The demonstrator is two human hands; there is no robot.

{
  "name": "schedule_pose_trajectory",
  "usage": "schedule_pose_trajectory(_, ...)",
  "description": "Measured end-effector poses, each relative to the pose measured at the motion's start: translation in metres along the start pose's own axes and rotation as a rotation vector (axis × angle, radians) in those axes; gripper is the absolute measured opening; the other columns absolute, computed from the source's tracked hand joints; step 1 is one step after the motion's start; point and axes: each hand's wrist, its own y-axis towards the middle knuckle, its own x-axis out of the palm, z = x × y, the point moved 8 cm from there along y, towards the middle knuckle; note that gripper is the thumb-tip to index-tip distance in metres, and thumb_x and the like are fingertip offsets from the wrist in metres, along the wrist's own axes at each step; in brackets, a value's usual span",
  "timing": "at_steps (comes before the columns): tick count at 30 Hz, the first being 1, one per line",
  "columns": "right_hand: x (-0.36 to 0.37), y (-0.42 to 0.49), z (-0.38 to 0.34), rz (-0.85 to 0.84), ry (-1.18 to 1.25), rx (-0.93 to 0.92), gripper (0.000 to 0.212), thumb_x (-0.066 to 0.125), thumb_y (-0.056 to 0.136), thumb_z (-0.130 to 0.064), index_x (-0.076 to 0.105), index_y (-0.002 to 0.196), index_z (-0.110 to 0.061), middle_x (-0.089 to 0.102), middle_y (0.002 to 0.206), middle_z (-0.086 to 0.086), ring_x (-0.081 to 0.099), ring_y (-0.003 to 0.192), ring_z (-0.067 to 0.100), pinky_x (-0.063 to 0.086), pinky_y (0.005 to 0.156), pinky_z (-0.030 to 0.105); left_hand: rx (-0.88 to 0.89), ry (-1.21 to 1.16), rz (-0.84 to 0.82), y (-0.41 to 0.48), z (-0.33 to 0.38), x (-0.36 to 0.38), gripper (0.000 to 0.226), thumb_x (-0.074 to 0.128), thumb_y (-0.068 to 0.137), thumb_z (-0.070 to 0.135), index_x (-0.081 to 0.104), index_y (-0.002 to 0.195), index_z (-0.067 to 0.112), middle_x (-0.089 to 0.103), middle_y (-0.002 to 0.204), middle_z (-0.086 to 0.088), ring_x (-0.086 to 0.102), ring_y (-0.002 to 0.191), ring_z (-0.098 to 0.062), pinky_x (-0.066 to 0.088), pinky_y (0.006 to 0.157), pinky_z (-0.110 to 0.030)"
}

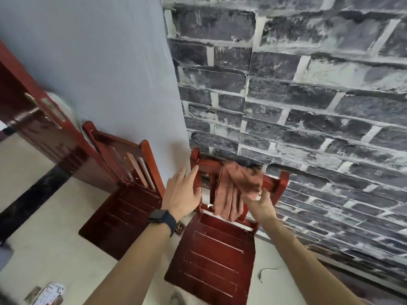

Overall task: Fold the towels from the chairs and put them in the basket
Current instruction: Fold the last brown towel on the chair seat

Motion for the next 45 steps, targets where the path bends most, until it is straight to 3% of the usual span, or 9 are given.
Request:
schedule_pose_trajectory(5,0.041,0.061,0.023,0.250,0.098,0.139,0.121,0.075,0.048,-0.083,0.045,0.139,-0.010,0.061,0.131,0.014,0.063,0.117,0.033,0.054,0.095,0.046,0.166,0.105,-0.081,0.070,-0.025,0.032,0.083,0.049,0.097,0.036,-0.006,0.158,0.022,-0.016,0.165,-0.001,-0.001,0.153,-0.024,0.016,0.121,-0.053)
schedule_pose_trajectory(13,0.092,0.048,-0.037,0.478,0.157,0.305,0.096,0.073,0.072,-0.066,0.037,0.135,-0.003,0.052,0.134,0.017,0.050,0.128,0.038,0.041,0.109,0.047,0.383,0.140,-0.220,0.111,-0.049,0.069,0.081,0.047,0.096,0.032,-0.003,0.158,0.013,-0.023,0.164,0.002,-0.014,0.152,-0.018,0.007,0.123,-0.049)
schedule_pose_trajectory(22,0.070,0.029,-0.062,0.391,0.164,0.198,0.025,0.071,0.087,-0.036,0.068,0.096,-0.014,0.071,0.095,0.008,0.065,0.086,0.028,0.049,0.072,0.031,0.429,0.106,-0.310,0.114,-0.056,0.063,0.071,0.049,0.094,0.032,0.018,0.157,0.018,-0.025,0.163,0.007,-0.017,0.151,-0.012,0.007,0.121,-0.052)
schedule_pose_trajectory(26,0.038,-0.020,-0.087,0.390,0.363,0.067,0.021,0.076,0.084,-0.031,0.070,0.093,-0.012,0.073,0.090,0.003,0.066,0.080,0.019,0.051,0.072,0.028,0.363,-0.101,-0.364,0.116,-0.048,0.040,0.060,0.051,0.095,0.039,0.036,0.151,0.023,0.008,0.166,0.002,0.008,0.153,-0.017,0.018,0.121,-0.049)
schedule_pose_trajectory(28,0.021,-0.051,-0.103,0.345,0.436,-0.025,0.017,0.078,0.084,-0.029,0.072,0.090,-0.014,0.077,0.090,0.003,0.070,0.081,0.015,0.055,0.074,0.023,0.316,-0.355,-0.325,0.109,-0.035,0.015,0.046,0.054,0.095,0.040,0.054,0.138,0.026,0.050,0.147,0.002,0.044,0.136,-0.018,0.039,0.110,-0.037)
schedule_pose_trajectory(30,0.007,-0.080,-0.116,0.292,0.467,-0.111,0.021,0.080,0.081,-0.029,0.074,0.088,-0.010,0.078,0.090,0.007,0.074,0.085,0.020,0.058,0.081,0.030,0.286,-0.614,-0.324,0.092,-0.022,-0.010,0.032,0.057,0.094,0.043,0.066,0.122,0.030,0.068,0.121,0.011,0.062,0.113,-0.011,0.047,0.096,-0.028)
schedule_pose_trajectory(34,0.000,-0.127,-0.123,0.132,0.503,-0.207,0.037,0.081,0.079,-0.035,0.075,0.096,-0.003,0.078,0.096,0.012,0.073,0.096,0.031,0.053,0.098,0.050,0.329,-0.923,-0.447,0.034,0.011,-0.054,0.027,0.061,0.093,0.049,0.075,0.106,0.030,0.074,0.102,0.018,0.066,0.099,0.003,0.048,0.090,-0.022)
schedule_pose_trajectory(39,0.022,-0.168,-0.105,-0.163,0.788,-0.200,0.040,0.071,0.090,-0.028,0.069,0.121,-0.003,0.067,0.123,0.025,0.064,0.116,0.038,0.044,0.107,0.053,0.313,-1.038,-0.532,-0.037,0.024,-0.054,0.028,0.075,0.086,0.038,0.075,0.107,0.020,0.076,0.104,0.007,0.070,0.103,-0.012,0.052,0.095,-0.029)
schedule_pose_trajectory(45,0.083,-0.208,-0.033,-0.232,0.832,-0.060,0.049,0.079,0.080,-0.035,0.068,0.123,-0.015,0.073,0.118,0.008,0.065,0.102,0.021,0.044,0.080,0.031,0.108,-1.013,-0.379,-0.097,-0.015,-0.032,0.027,0.072,0.084,0.043,0.076,0.098,0.021,0.077,0.094,0.002,0.072,0.094,-0.018,0.055,0.093,-0.047)
